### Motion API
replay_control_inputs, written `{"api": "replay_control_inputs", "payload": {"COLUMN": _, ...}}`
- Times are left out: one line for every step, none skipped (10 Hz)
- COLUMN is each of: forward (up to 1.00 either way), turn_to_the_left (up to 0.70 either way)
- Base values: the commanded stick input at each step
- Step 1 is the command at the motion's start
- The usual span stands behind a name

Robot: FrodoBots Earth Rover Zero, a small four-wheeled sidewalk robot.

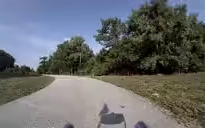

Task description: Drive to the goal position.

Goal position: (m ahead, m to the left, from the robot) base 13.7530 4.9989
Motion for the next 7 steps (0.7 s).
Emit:
{"api": "replay_control_inputs", "payload": {"forward": 1.0, "turn_to_the_left": 0.06}}
{"api": "replay_control_inputs", "payload": {"forward": 1.0, "turn_to_the_left": 0.04}}
{"api": "replay_control_inputs", "payload": {"forward": 1.0, "turn_to_the_left": 0.03}}
{"api": "replay_control_inputs", "payload": {"forward": 1.0, "turn_to_the_left": 0.03}}
{"api": "replay_control_inputs", "payload": {"forward": 1.0, "turn_to_the_left": 0.03}}
{"api": "replay_control_inputs", "payload": {"forward": 1.0, "turn_to_the_left": 0.03}}
{"api": "replay_control_inputs", "payload": {"forward": 1.0, "turn_to_the_left": 0.04}}
